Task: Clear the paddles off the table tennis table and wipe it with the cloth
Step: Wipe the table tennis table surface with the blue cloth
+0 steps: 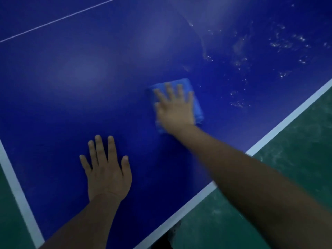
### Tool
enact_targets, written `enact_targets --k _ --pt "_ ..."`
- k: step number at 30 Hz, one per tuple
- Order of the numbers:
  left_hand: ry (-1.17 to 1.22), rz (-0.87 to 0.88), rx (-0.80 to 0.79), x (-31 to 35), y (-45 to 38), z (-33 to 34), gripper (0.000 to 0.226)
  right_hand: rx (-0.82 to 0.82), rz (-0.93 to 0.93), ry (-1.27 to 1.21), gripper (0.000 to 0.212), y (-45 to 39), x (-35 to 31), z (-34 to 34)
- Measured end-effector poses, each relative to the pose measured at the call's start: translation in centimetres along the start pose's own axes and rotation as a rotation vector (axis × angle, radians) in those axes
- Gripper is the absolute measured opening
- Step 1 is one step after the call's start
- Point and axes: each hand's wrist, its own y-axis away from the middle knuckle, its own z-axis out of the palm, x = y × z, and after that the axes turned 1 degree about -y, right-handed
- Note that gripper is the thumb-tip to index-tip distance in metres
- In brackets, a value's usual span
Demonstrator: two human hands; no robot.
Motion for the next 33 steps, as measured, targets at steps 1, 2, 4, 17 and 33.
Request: enact_targets --k 1,2,4,17,33 --pt "0.014 -0.003 -0.002 0.0 0.0 -0.1 0.07 0.05 0.14 -0.003 0.055 0.4 4.3 -0.5" --pt "0.023 -0.006 -0.011 0.1 0.0 -0.2 0.07 0.077 0.301 -0.016 0.055 1.0 8.8 -1.2" --pt "0.022 -0.001 -0.019 0.2 0.1 -0.3 0.069 0.066 0.612 -0.083 0.056 2.7 16.4 -3.1" --pt "0.026 0.015 -0.052 -0.1 -0.1 -0.5 0.061 -0.006 -0.182 0.064 0.056 13.4 12.0 -0.5" --pt "0.003 0.019 -0.004 -0.1 -0.1 0.0 0.06 -0.037 -0.22 0.017 0.054 12.6 6.4 -0.3"
